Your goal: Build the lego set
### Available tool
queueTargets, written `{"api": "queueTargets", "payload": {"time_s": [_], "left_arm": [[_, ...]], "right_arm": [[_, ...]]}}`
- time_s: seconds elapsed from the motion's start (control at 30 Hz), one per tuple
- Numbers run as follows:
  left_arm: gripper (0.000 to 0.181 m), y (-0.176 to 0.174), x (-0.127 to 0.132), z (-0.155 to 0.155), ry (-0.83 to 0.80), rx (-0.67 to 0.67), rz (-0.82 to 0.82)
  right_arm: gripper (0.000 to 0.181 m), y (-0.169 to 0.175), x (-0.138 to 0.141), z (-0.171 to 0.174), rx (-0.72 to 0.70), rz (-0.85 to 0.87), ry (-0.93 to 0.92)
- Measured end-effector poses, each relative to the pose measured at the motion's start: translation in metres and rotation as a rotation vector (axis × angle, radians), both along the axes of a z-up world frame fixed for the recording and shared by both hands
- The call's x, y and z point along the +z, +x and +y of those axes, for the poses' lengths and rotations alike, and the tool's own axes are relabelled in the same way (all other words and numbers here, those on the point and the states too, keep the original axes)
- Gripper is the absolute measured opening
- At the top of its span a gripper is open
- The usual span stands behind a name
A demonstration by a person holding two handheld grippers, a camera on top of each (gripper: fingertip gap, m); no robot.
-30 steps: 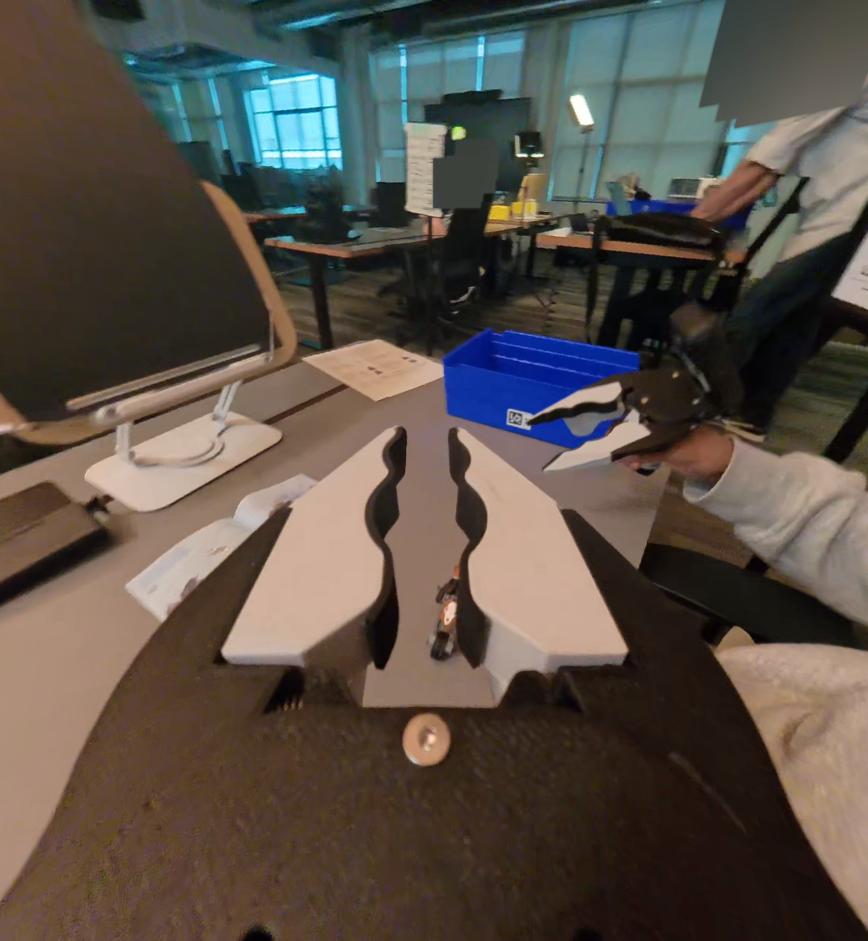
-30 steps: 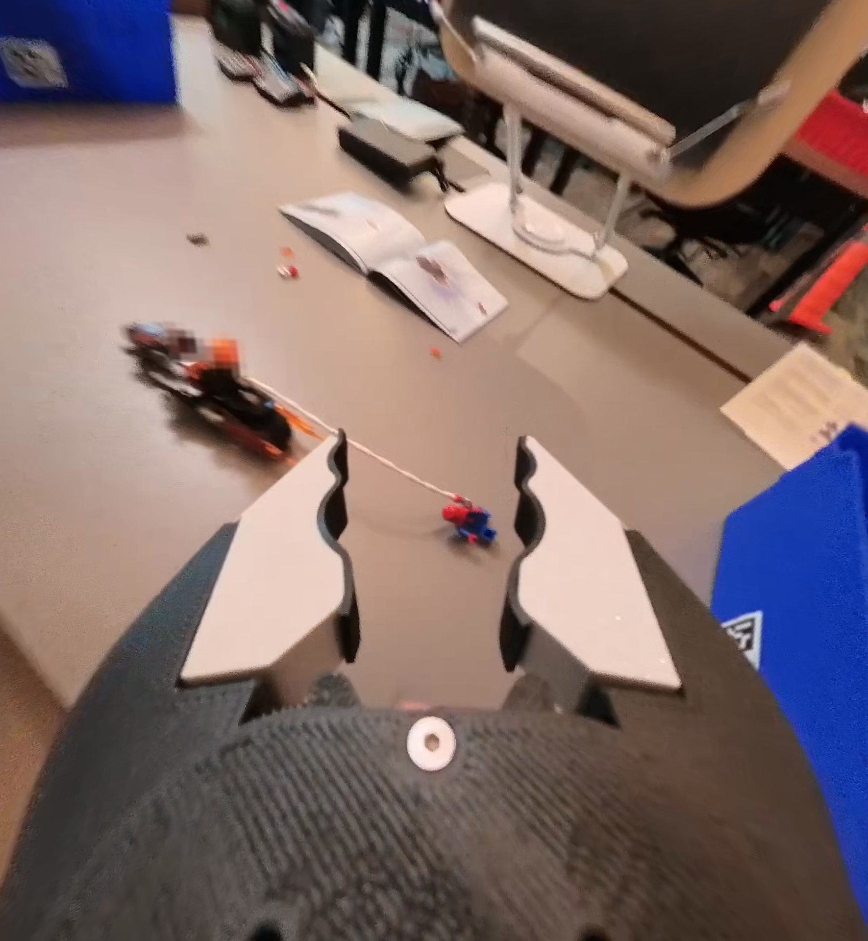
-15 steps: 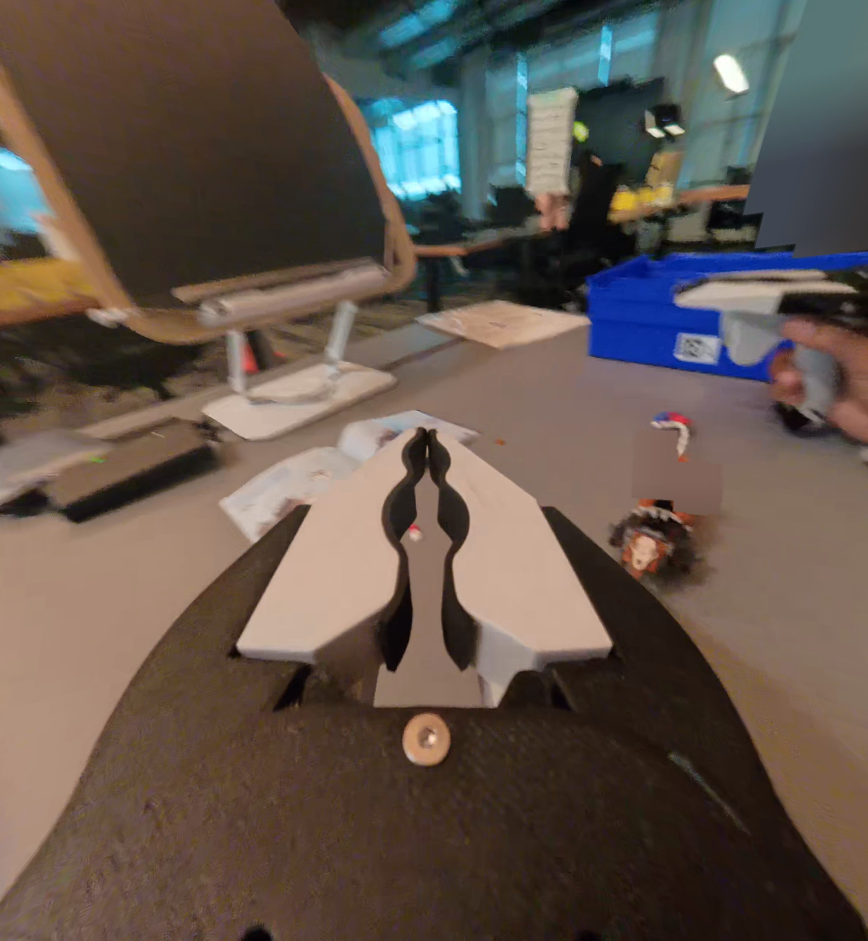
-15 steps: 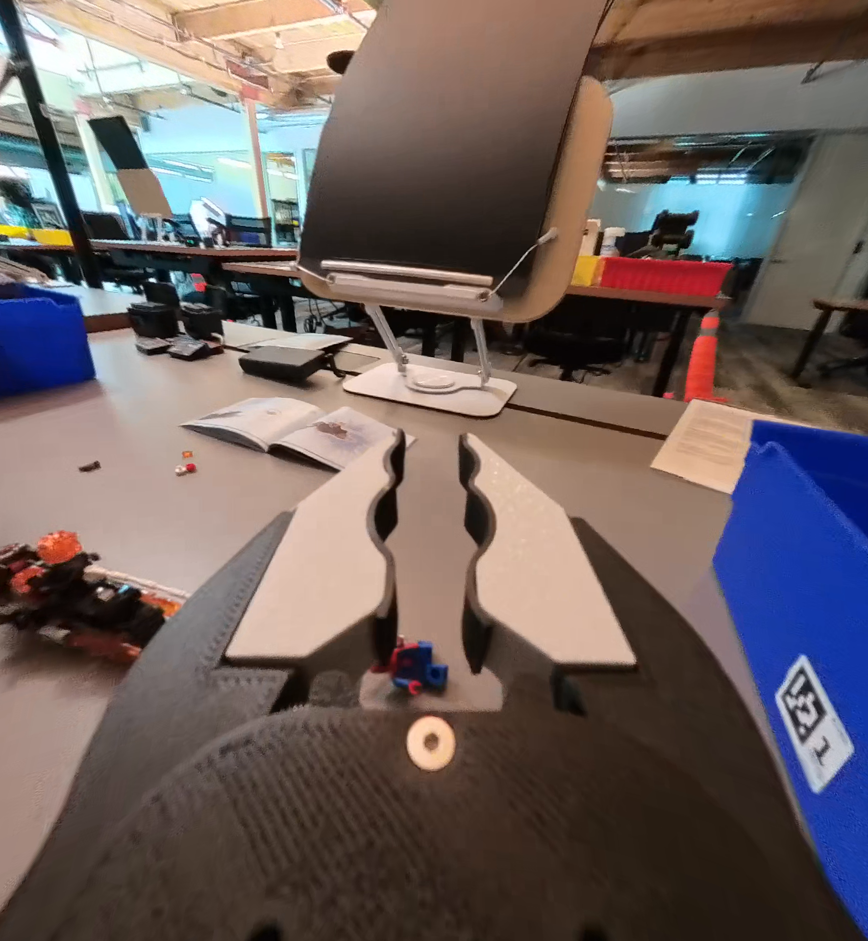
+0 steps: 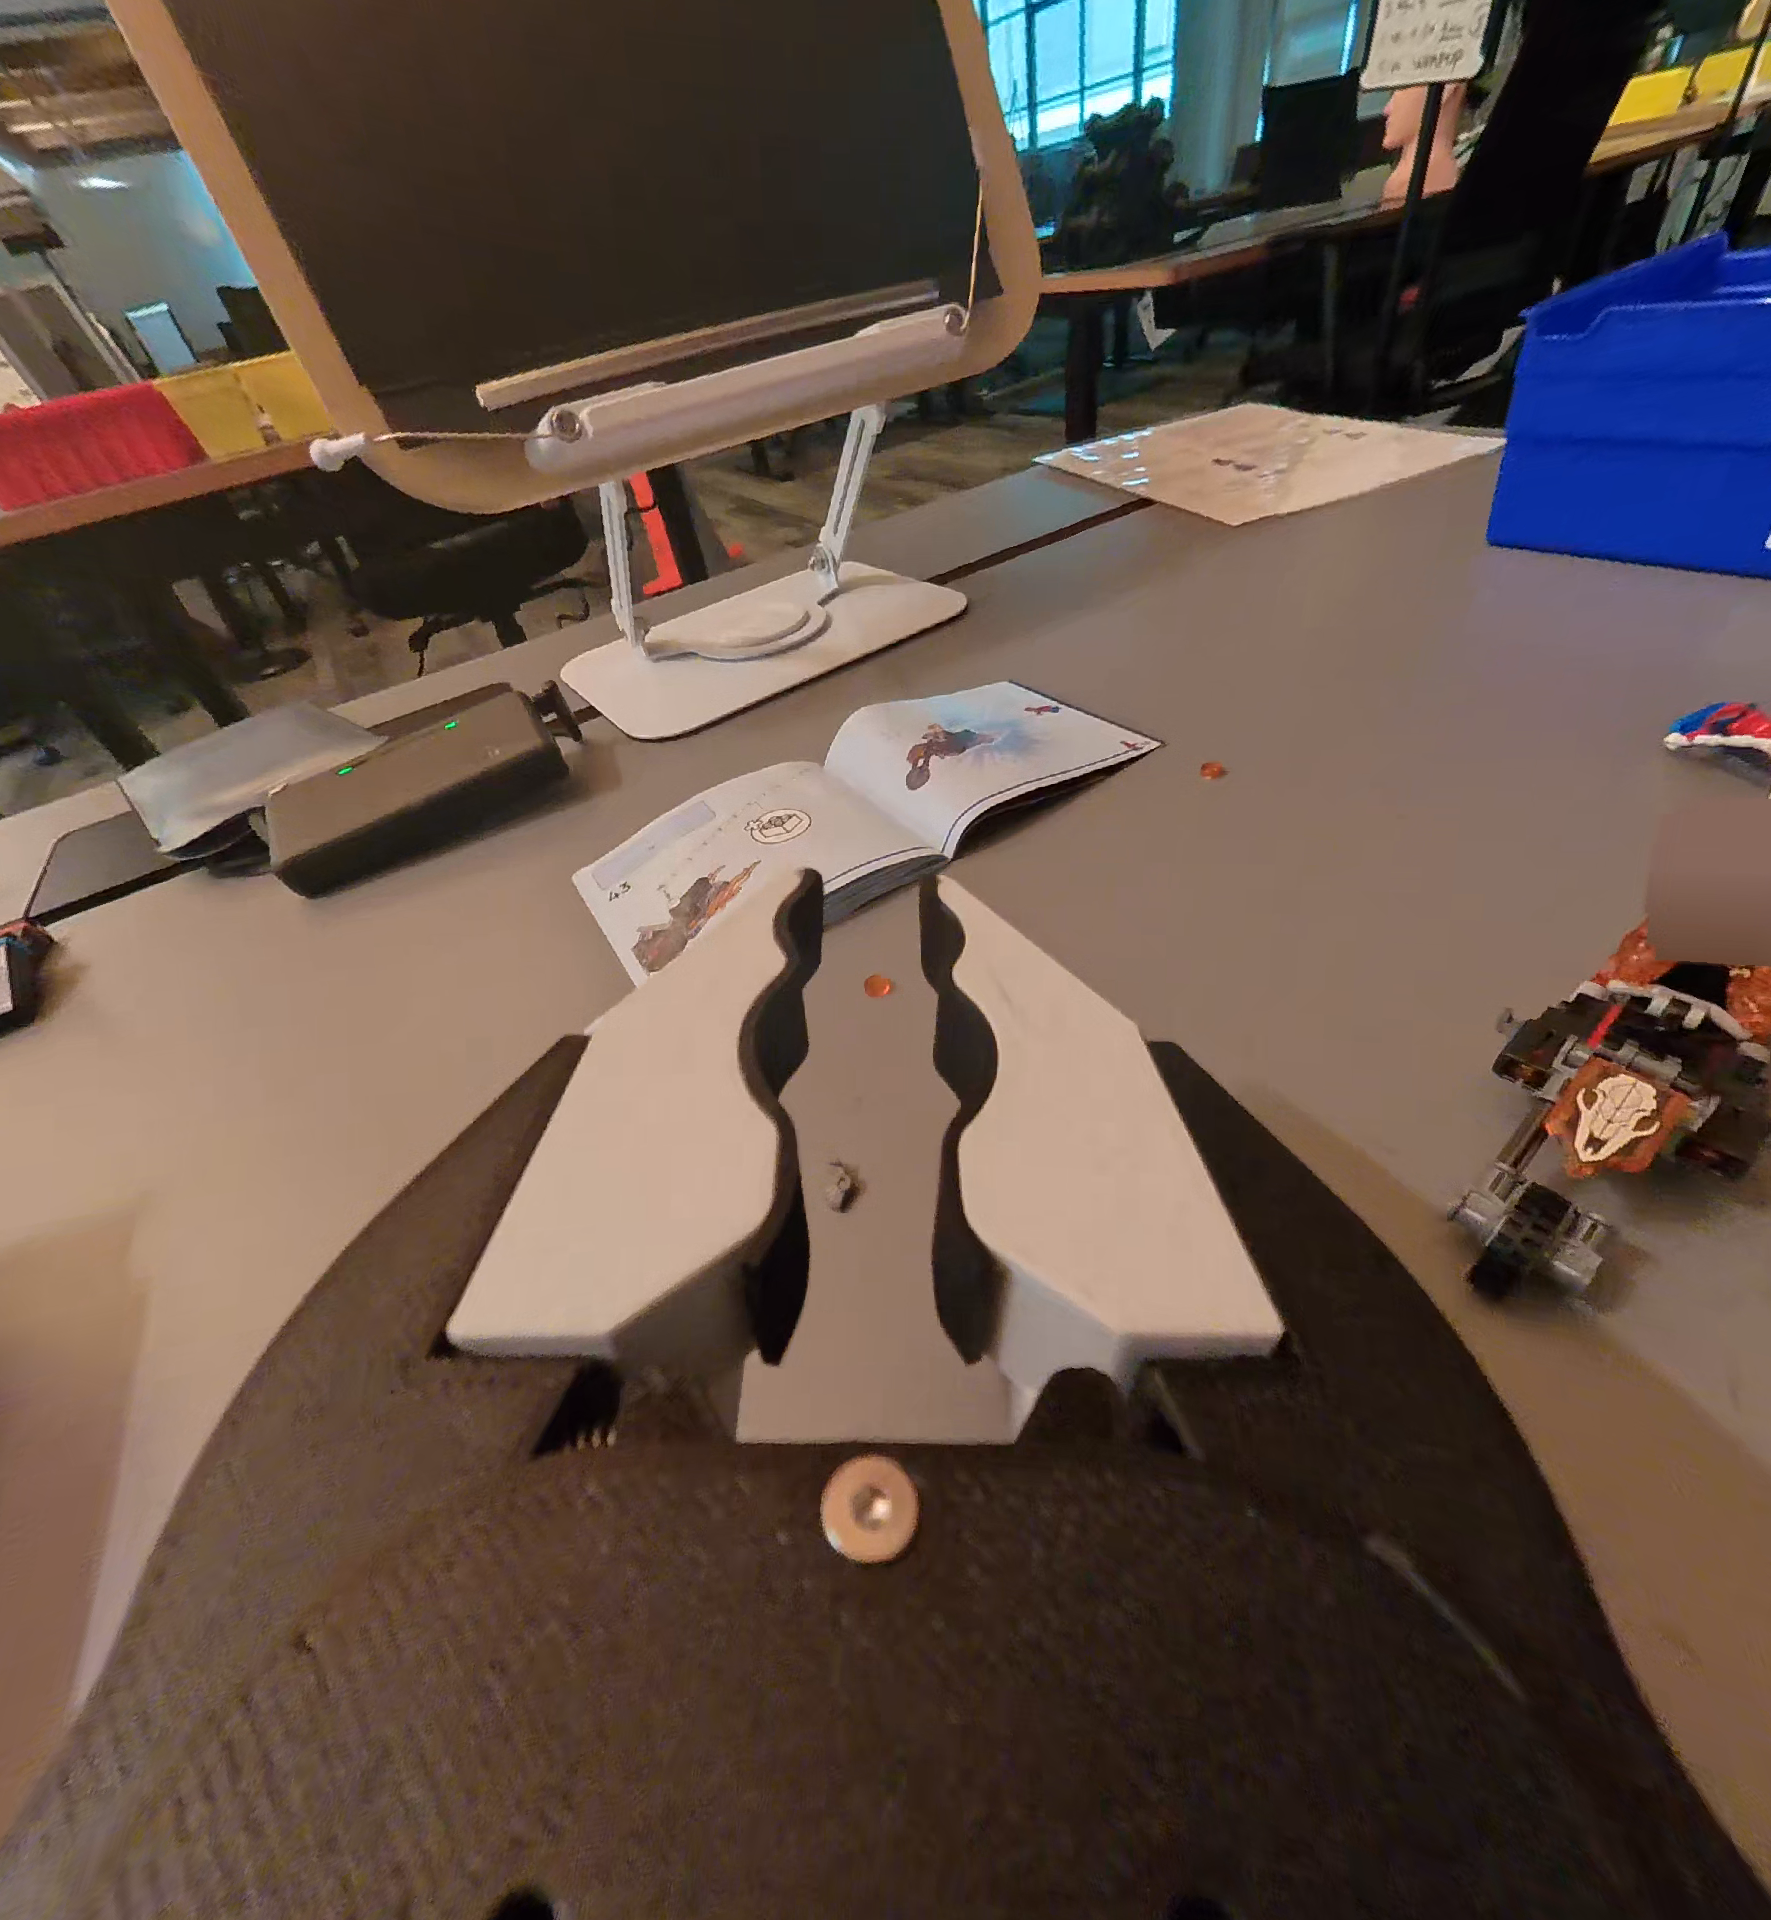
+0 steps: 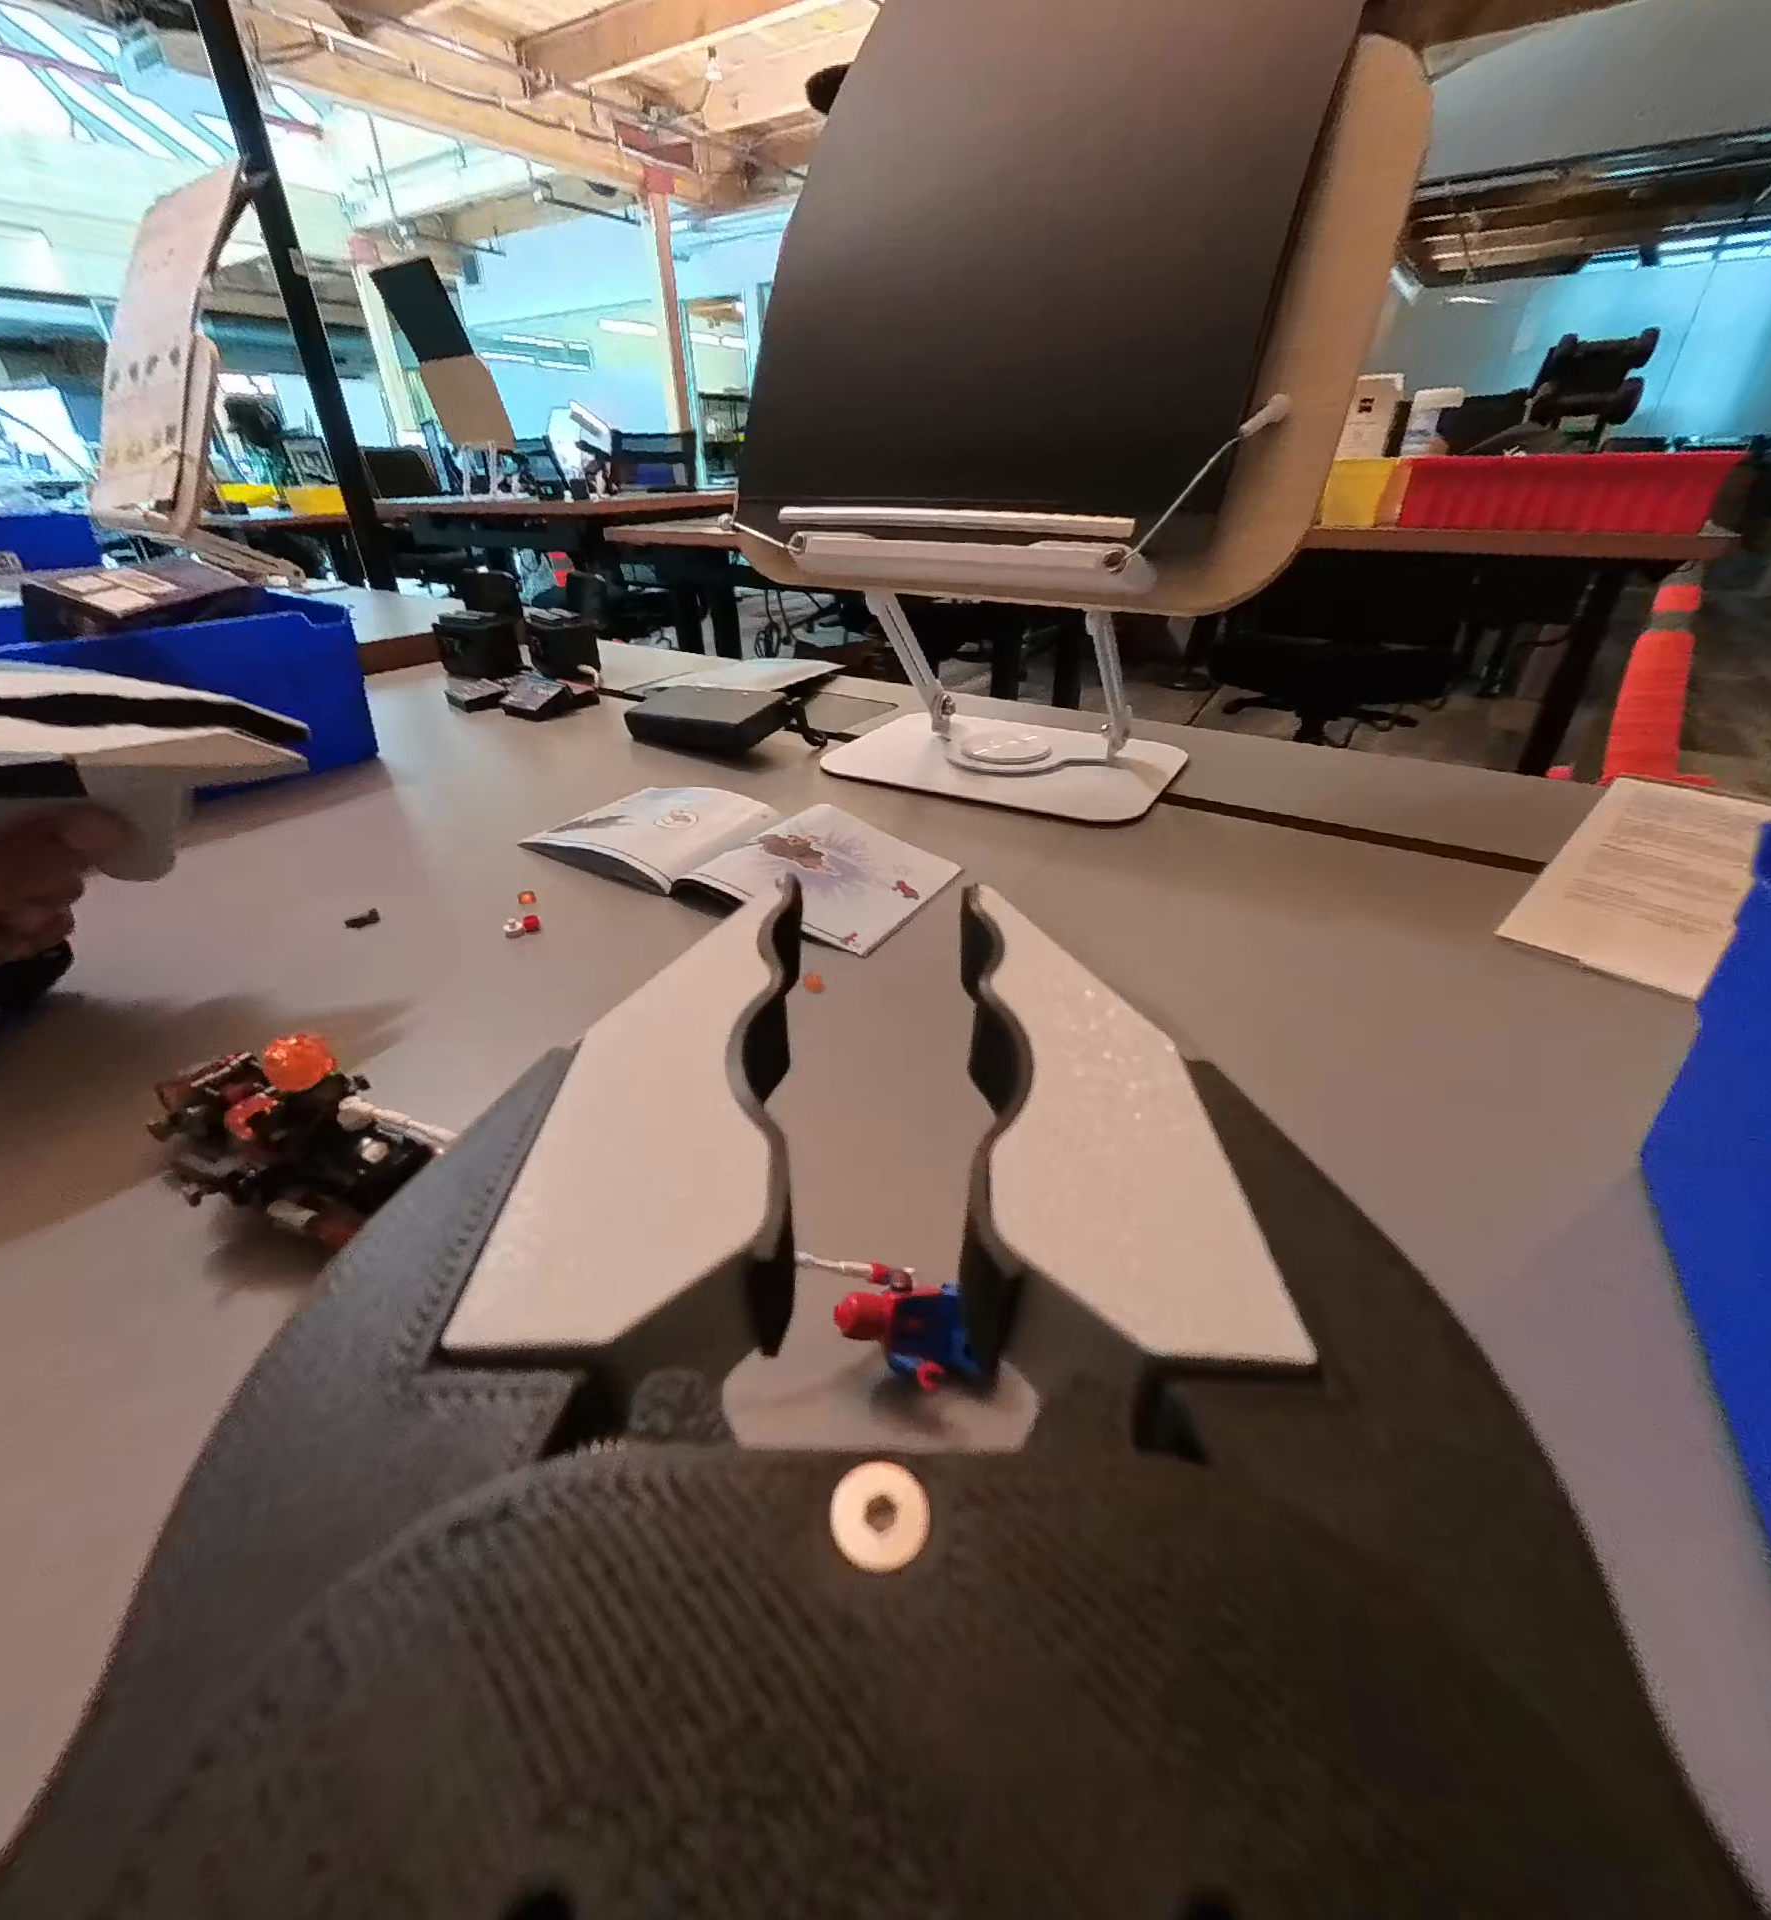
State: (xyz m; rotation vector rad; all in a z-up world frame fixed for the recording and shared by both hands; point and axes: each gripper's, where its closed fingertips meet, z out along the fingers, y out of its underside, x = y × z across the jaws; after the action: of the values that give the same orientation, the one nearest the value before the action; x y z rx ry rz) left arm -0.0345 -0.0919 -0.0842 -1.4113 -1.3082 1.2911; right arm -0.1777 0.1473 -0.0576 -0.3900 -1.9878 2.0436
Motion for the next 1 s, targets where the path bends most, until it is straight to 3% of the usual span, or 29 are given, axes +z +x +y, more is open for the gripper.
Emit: {"api": "queueTargets", "payload": {"time_s": [0.37,0.6,0.8,1.0], "left_arm": [[0.036,-0.002,0.004,0.002,0.046,-0.025,0.024],[0.038,-0.004,0.007,0.007,0.018,-0.025,0.021],[0.021,0.014,0.023,-0.022,0.011,0.109,0.111],[0.000,0.031,0.031,-0.049,0.299,0.094,0.227]], "right_arm": [[0.027,-0.003,0.014,0.013,0.018,-0.079,-0.142],[0.026,-0.005,0.016,0.016,0.024,-0.125,-0.191],[0.026,-0.004,0.011,0.013,0.034,-0.129,-0.163],[0.025,0.002,0.007,0.005,0.044,-0.083,-0.098]]}}
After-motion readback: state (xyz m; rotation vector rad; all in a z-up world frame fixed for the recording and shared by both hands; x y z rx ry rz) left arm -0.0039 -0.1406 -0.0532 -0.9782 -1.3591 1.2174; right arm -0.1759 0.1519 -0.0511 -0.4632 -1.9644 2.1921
